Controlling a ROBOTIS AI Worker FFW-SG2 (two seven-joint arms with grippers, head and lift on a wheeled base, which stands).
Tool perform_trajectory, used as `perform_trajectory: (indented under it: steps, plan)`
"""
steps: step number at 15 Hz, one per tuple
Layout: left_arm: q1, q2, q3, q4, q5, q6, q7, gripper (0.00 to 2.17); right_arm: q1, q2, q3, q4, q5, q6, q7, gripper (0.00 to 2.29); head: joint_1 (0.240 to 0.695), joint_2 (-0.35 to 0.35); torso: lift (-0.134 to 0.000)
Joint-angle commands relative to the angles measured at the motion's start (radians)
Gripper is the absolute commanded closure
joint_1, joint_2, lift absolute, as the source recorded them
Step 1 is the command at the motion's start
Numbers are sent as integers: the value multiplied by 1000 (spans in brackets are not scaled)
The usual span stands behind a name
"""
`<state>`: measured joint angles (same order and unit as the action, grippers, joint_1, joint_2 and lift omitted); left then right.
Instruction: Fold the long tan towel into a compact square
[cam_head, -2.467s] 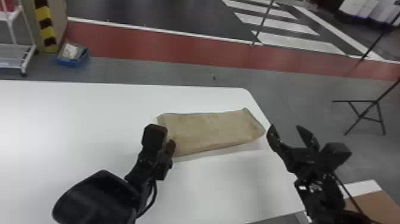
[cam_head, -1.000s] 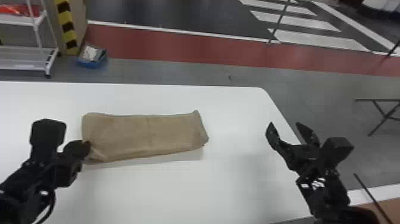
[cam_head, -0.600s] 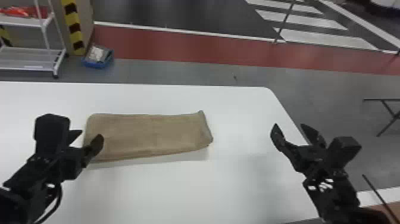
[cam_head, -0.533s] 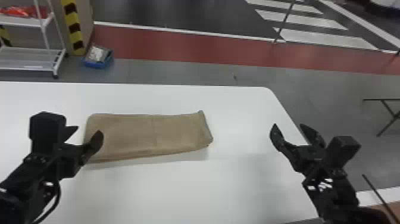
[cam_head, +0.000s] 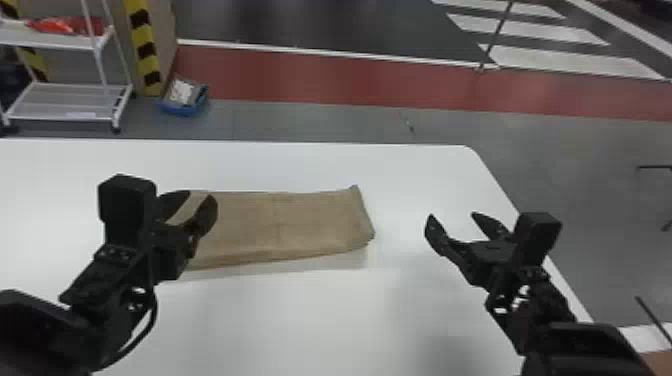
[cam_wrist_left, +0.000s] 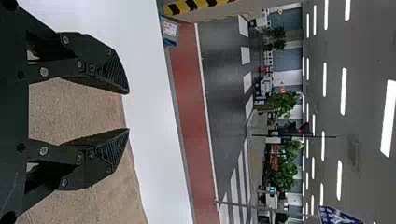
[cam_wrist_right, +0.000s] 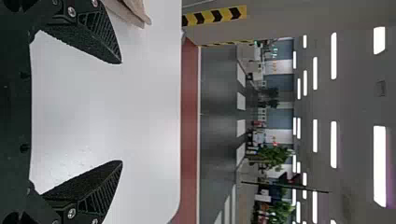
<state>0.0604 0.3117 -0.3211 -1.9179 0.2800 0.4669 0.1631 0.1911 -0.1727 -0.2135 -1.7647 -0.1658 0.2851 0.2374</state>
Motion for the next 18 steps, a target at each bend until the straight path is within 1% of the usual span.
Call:
perform_trajectory:
  steps: [1, 3, 4, 5, 6, 7, 8, 9, 12, 14, 15, 16, 18]
  plan:
    - [-39, -19, -41, 54, -4, 14, -5, 1905, -39, -11, -3, -27, -57, 150, 17, 130, 695, -210, -123]
    - [-50, -19, -62, 82, -10, 17, -8, 1905, -74, -18, 0, -41, -63, 248, 68, 130, 695, -215, -123]
    - [-56, -22, -70, 99, -15, 17, -8, 1905, -99, -18, 2, -41, -64, 303, 77, 130, 695, -215, -123]
    - [-59, -23, -81, 117, -22, 17, 0, 1905, -122, -19, 5, -38, -72, 322, 86, 130, 695, -212, -123]
    - [-63, -33, -88, 142, -38, 17, 6, 1905, -140, -19, 6, -22, -70, 334, 108, 134, 695, -210, -123]
    - [-74, -40, -93, 171, -47, 14, 10, 1905, -170, -25, 28, 1, -60, 362, 122, 134, 695, -202, -123]
    - [-86, -45, -95, 198, -51, 14, 10, 1905, -202, -25, 45, 27, -60, 389, 122, 144, 695, -197, -123]
    - [-93, -51, -95, 218, -61, 14, 10, 1905, -239, -25, 60, 59, -70, 405, 126, 161, 695, -192, -123]
    - [-100, -52, -107, 237, -70, 14, 10, 1905, -314, -25, 91, 134, -92, 426, 149, 218, 695, -160, -123]
    - [-109, -59, -107, 250, -70, 14, 12, 1905, -355, -27, 117, 174, -89, 426, 227, 248, 695, -148, -123]
    - [-113, -60, -107, 257, -70, 14, 10, 1905, -372, -28, 135, 189, -83, 429, 246, 319, 695, -140, -123]
    - [-114, -60, -108, 258, -70, 14, 12, 1905, -380, -28, 149, 194, -78, 451, 247, 343, 695, -121, -123]
    - [-114, -60, -108, 258, -71, 14, 12, 1905, -383, -25, 169, 194, -52, 469, 247, 394, 695, -107, -123]
